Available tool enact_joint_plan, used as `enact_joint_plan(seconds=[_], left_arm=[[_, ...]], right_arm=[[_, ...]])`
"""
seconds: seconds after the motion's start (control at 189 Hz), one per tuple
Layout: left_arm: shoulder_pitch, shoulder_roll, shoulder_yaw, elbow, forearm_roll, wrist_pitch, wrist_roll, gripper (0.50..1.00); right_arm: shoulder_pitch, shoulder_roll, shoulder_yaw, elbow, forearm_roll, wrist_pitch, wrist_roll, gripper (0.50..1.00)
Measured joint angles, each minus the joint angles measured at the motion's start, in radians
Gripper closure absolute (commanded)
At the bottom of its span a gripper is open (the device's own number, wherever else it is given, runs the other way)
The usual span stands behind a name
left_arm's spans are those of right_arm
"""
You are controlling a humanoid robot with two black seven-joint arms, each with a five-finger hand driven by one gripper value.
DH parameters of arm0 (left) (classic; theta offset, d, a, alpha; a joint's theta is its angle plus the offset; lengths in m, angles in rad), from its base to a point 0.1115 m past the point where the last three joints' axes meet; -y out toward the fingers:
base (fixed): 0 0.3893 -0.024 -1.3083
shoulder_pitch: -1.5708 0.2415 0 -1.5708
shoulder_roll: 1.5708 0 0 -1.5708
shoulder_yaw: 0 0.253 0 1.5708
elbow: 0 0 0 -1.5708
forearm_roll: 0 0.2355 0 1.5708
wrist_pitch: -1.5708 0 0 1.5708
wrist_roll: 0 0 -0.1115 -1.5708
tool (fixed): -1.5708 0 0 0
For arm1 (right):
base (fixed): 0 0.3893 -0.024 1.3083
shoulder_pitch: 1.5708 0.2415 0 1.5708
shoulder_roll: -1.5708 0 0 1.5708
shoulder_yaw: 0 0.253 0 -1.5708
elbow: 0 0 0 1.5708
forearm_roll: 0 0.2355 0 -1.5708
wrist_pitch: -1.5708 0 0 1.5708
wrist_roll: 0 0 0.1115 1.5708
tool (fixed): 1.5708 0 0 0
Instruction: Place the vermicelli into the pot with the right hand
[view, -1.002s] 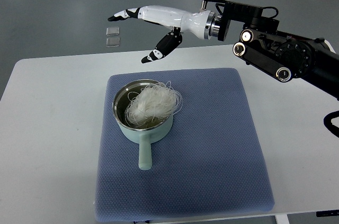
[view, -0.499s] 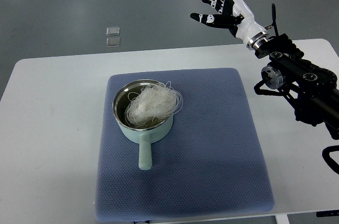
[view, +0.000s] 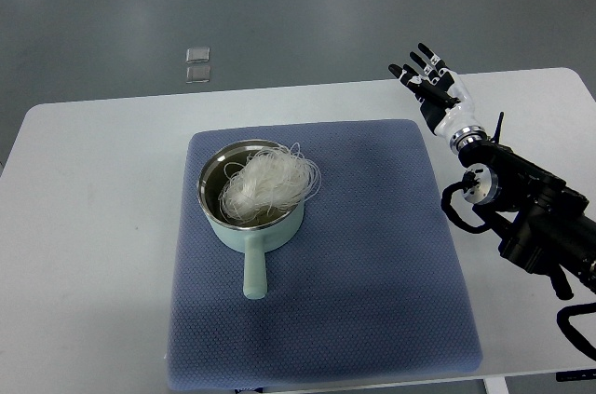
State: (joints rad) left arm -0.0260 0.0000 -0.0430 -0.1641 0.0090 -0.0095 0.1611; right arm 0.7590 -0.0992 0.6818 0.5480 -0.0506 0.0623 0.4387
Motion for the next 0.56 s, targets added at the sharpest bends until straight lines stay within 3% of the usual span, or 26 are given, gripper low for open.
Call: enact_joint_plan(seconds=[0.562], left_arm=[[0.000,0.000,0.000,0.000,0.000,0.000,0.000,0.500]], right_arm=[[-0.020,0.046,0.005,-0.002,0.048,-0.016,0.021,0.572]])
